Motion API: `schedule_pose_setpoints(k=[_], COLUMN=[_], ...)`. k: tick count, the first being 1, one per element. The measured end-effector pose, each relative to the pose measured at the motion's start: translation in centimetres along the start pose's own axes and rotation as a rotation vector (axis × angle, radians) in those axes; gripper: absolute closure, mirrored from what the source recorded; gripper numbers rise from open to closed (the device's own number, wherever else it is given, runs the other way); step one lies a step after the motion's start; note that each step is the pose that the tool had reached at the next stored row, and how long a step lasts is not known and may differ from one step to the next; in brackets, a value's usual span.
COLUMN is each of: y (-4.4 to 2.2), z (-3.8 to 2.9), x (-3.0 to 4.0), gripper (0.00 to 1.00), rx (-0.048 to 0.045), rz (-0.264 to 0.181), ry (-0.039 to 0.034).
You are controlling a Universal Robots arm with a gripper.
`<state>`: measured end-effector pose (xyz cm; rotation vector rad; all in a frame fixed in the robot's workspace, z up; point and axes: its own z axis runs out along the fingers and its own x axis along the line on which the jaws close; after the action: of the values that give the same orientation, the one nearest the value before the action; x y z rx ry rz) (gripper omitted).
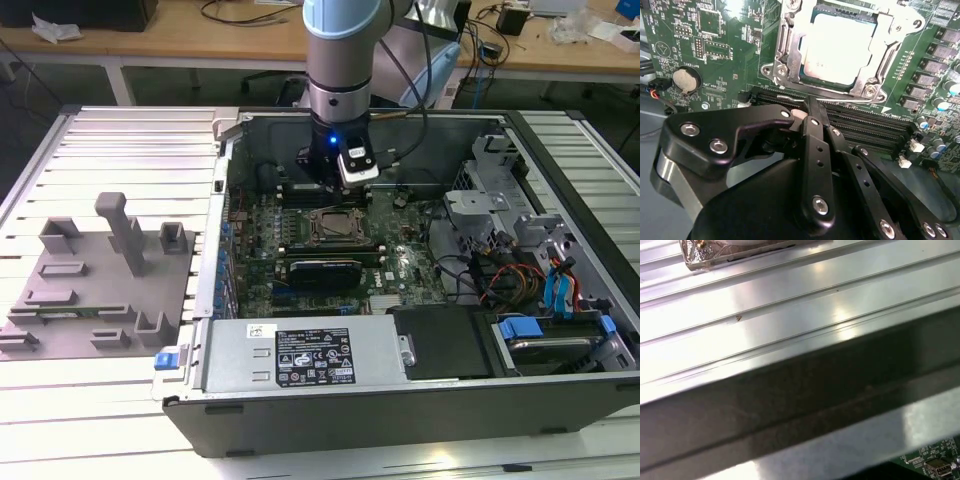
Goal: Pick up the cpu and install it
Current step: 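Install the first cpu locking lever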
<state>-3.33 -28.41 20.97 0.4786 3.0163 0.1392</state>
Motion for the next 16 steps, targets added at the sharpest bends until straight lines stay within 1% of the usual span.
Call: schedule_pose_setpoints(k=[1,4,5,6,7,10,12,16], y=[0.0,0.01,0.06,-0.19,-0.27,-0.32,-0.34,-0.49], z=[0.06,0.12,0.37,0.79,0.92,0.96,0.99,1.05], x=[0.01,0.02,0.32,1.05,1.26,1.4,1.45,1.52], gripper=[0.89,0.89,0.89,0.89,0.89,0.89,0.89,0.89], rx=[-0.0008,-0.0018,-0.0075,-0.0233,-0.032,-0.0383,-0.0406,-0.0422], rz=[0.0,-0.001,-0.002,-0.007,-0.008,-0.009,-0.009,-0.009], ry=[-0.0025,-0.006,-0.0225,-0.0711,-0.0925,-0.1013,-0.1041,-0.109])
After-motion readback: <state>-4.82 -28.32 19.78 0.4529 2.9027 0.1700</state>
